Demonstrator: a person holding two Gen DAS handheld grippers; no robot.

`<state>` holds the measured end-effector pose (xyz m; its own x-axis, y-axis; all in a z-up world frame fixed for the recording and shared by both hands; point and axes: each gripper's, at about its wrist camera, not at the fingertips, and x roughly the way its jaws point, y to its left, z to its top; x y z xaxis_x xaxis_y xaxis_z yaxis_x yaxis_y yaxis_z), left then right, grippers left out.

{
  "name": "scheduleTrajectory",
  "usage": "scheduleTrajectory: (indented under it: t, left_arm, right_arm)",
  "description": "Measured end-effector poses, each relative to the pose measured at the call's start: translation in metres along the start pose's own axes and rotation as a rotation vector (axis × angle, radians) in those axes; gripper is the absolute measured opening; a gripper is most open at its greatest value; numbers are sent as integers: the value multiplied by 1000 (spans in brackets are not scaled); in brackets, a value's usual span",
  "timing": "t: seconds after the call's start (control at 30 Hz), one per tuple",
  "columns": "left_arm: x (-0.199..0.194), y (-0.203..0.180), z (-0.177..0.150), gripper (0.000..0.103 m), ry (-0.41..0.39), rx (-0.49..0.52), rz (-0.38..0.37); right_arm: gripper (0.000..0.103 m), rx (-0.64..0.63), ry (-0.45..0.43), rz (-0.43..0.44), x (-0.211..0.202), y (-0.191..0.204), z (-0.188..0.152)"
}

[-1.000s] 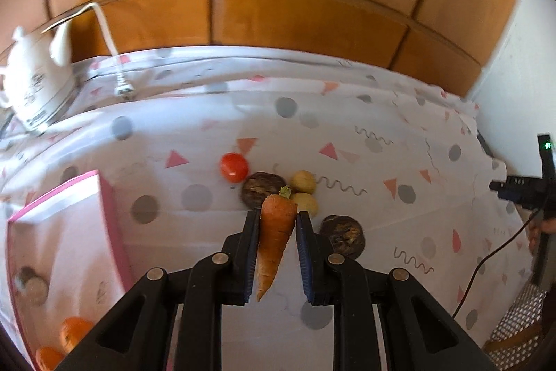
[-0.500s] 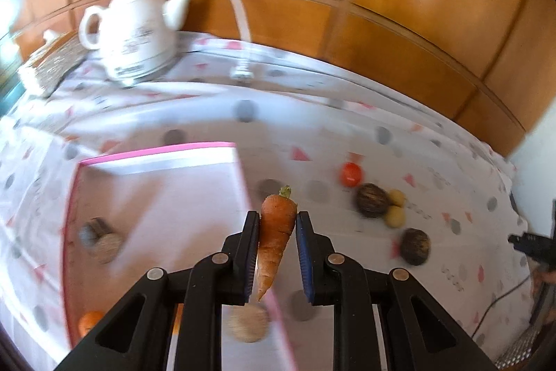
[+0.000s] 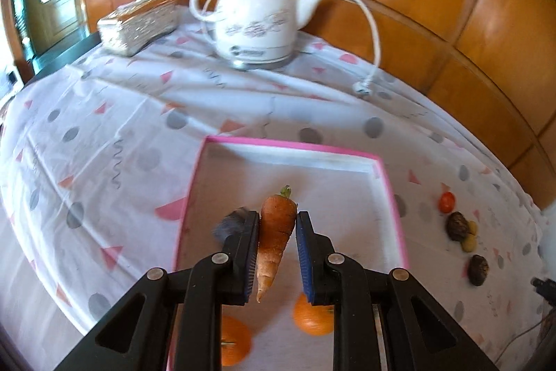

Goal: Organize fruits
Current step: 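Carry the carrot into the pink tray and open the left gripper, then withdraw the open left gripper from the pink tray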

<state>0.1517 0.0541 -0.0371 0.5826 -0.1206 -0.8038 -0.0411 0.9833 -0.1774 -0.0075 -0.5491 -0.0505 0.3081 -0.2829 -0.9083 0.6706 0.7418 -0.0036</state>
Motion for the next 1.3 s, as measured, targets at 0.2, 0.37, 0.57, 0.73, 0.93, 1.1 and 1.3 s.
scheduleTrajectory:
  t: [0.2,0.37,0.57,0.73,0.93,1.1,1.3]
  left_arm:
    - [3,15,-12,22,11,-26,18]
    - [3,21,-19,22,13,-35,35]
    - [-3,24,-29,22,-3,-31,49]
    - [-9,24,-36,22,-10,-29,43]
    - [-22,22,-44,23,-27,-11,35]
    - [-34,20,-50,25,-38,9,28]
    - [-50,15,-63,30,-48,42,14]
  right_arm:
    - [36,-17,-2,-5,-1,4,-1]
    - [36,-24,-3,-5,-2,6,0]
    - [36,-57,-36,33,-9,16,1]
    - [36,-132,-73,66,-15,32,-1]
    - [36,-206,-99,97,-22,48,-5]
    - [36,-245,-102,117,-23,57,-10]
    - [36,-295,-111,151,-26,69,-15]
